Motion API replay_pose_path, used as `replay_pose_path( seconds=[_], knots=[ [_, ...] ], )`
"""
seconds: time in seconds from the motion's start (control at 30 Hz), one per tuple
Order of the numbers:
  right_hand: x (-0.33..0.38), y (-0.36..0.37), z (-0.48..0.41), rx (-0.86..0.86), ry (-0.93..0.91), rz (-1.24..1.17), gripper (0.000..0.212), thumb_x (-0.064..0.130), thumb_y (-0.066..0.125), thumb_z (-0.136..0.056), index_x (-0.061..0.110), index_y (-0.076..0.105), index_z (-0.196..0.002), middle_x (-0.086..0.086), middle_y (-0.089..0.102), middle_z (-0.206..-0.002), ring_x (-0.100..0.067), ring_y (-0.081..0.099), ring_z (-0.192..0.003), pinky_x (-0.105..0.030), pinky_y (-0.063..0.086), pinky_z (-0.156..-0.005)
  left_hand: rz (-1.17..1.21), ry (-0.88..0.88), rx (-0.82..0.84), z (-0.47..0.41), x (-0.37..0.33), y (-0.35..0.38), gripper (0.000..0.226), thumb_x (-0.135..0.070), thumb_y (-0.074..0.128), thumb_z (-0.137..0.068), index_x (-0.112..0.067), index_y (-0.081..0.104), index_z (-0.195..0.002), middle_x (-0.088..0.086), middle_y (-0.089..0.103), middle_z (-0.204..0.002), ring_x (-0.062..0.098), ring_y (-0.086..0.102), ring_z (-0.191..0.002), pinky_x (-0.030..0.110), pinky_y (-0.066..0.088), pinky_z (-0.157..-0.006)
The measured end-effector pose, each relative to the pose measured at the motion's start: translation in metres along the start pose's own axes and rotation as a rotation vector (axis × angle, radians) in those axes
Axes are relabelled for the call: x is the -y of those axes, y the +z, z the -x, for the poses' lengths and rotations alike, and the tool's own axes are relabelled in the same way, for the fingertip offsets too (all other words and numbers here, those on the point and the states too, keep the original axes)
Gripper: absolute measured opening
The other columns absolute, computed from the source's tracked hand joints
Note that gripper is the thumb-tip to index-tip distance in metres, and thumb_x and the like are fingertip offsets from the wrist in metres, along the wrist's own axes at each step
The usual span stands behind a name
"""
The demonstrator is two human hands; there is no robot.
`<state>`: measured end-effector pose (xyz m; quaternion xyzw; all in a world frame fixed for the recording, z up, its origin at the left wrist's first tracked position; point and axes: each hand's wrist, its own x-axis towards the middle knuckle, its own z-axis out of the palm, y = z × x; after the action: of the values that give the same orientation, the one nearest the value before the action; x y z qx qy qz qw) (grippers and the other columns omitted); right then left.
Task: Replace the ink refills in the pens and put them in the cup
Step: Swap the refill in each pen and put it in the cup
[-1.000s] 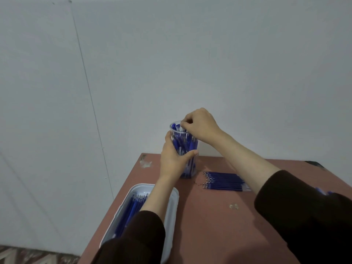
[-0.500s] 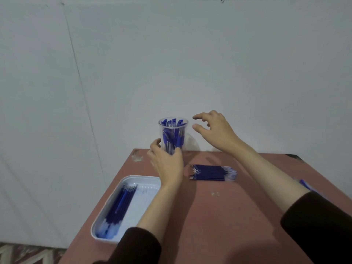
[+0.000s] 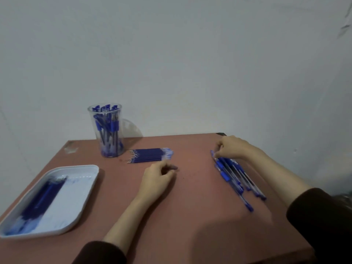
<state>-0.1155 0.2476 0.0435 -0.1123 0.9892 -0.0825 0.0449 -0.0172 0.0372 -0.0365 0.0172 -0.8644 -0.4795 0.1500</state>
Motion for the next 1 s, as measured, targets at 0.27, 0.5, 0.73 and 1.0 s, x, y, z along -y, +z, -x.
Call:
replay_pose_path(
  seconds=[0.27,0.5,0.73,1.0],
  knots=[
    [-0.030,0.003,0.003,0.042,0.145,-0.096,0.027,0.030,0.067,-0.084,0.008,0.061,-0.098,-0.008,0.063,-0.093,-0.019,0.057,-0.071,-0.035,0.054,-0.071,-0.025,0.045,-0.020,0.001,0.006,-0.002,0.017,-0.008,0.062,-0.087,-0.022,0.071,-0.087,-0.012,0.071,-0.088,0.004,0.063,-0.084,0.003,0.038,-0.071],
    [-0.027,0.008,0.000,0.046,0.147,-0.095,0.028,0.034,0.067,-0.083,0.011,0.051,-0.079,-0.004,0.055,-0.078,-0.019,0.054,-0.067,-0.032,0.047,-0.064,-0.050,0.059,-0.020,0.001,0.005,-0.002,0.019,-0.008,0.061,-0.087,-0.024,0.071,-0.085,-0.013,0.071,-0.086,0.000,0.060,-0.079,0.003,0.037,-0.068],
    [-0.016,0.017,-0.001,0.015,0.120,-0.026,0.032,0.030,0.068,-0.078,0.014,0.043,-0.067,0.001,0.048,-0.070,-0.017,0.047,-0.063,-0.026,0.034,-0.054,-0.060,0.072,-0.014,0.002,0.004,-0.004,0.020,-0.007,0.061,-0.087,-0.024,0.070,-0.084,-0.014,0.069,-0.085,-0.007,0.058,-0.078,-0.001,0.036,-0.067],
    [-0.002,0.021,0.000,-0.078,0.079,0.103,0.029,0.028,0.056,-0.085,0.013,0.043,-0.064,0.000,0.047,-0.067,-0.022,0.050,-0.072,-0.026,0.035,-0.059,-0.063,0.072,-0.008,0.002,0.003,-0.004,0.020,-0.007,0.060,-0.088,-0.024,0.071,-0.086,-0.015,0.070,-0.086,-0.007,0.058,-0.081,0.000,0.037,-0.068]
  ],
)
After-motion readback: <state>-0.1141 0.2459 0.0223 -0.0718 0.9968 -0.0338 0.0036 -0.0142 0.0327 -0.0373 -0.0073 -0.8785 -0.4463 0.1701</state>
